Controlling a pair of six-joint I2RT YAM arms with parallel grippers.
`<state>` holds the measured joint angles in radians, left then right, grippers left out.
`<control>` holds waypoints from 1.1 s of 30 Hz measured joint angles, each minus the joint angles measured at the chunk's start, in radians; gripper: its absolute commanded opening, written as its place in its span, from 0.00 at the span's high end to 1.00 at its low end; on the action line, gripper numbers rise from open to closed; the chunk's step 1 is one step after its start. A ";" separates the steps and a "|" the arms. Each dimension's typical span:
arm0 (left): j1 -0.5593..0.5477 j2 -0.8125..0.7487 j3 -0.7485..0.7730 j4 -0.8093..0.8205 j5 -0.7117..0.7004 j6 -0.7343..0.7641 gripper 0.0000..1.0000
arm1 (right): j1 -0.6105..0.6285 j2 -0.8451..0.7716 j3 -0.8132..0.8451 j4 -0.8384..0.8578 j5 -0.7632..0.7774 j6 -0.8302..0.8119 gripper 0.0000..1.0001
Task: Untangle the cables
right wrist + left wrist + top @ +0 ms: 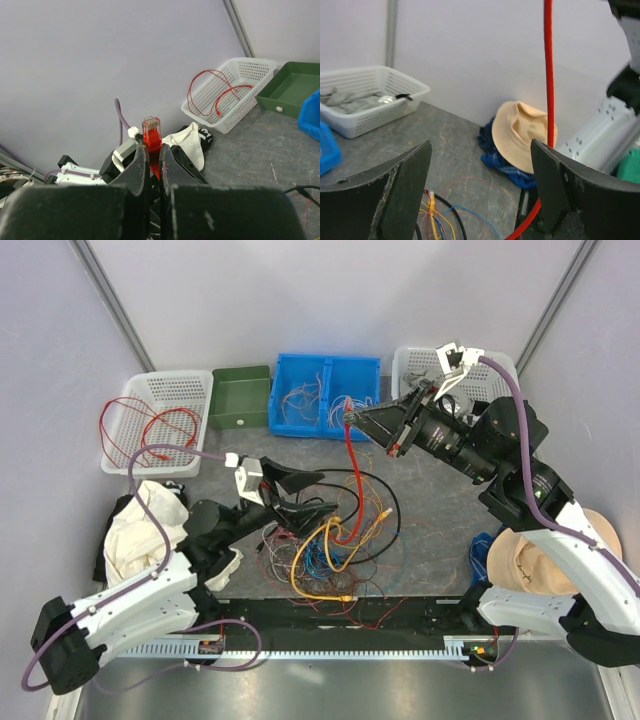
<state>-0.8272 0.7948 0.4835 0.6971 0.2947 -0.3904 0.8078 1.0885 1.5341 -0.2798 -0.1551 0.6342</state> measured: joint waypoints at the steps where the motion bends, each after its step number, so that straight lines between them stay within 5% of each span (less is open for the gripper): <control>1: 0.000 0.016 -0.010 0.024 0.028 0.006 0.13 | 0.000 0.001 0.000 -0.007 -0.005 0.003 1.00; 15: -0.056 0.230 -0.045 0.313 0.348 -0.002 0.19 | 0.000 0.025 0.000 -0.036 -0.030 0.017 1.00; 23: -0.078 0.357 -0.002 0.333 0.443 -0.047 0.98 | 0.000 0.030 -0.004 -0.036 -0.031 0.017 1.00; 25: -0.083 0.364 0.008 0.327 0.460 -0.053 0.98 | 0.000 0.029 -0.006 -0.038 -0.028 0.016 0.80; 26: -0.084 0.361 0.011 0.319 0.465 -0.054 0.98 | 0.000 0.029 -0.008 -0.038 -0.024 0.013 0.54; 29: -0.085 0.319 0.056 0.169 0.436 -0.013 0.98 | 0.000 0.015 -0.018 -0.047 0.017 -0.003 0.34; 33: -0.084 0.256 0.273 -0.188 0.258 0.102 0.98 | 0.000 -0.050 -0.070 -0.075 0.129 -0.037 0.27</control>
<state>-0.9108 1.0508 0.7567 0.5091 0.5526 -0.2882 0.8078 1.0382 1.4643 -0.3550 -0.0261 0.5976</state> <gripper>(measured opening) 0.044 0.693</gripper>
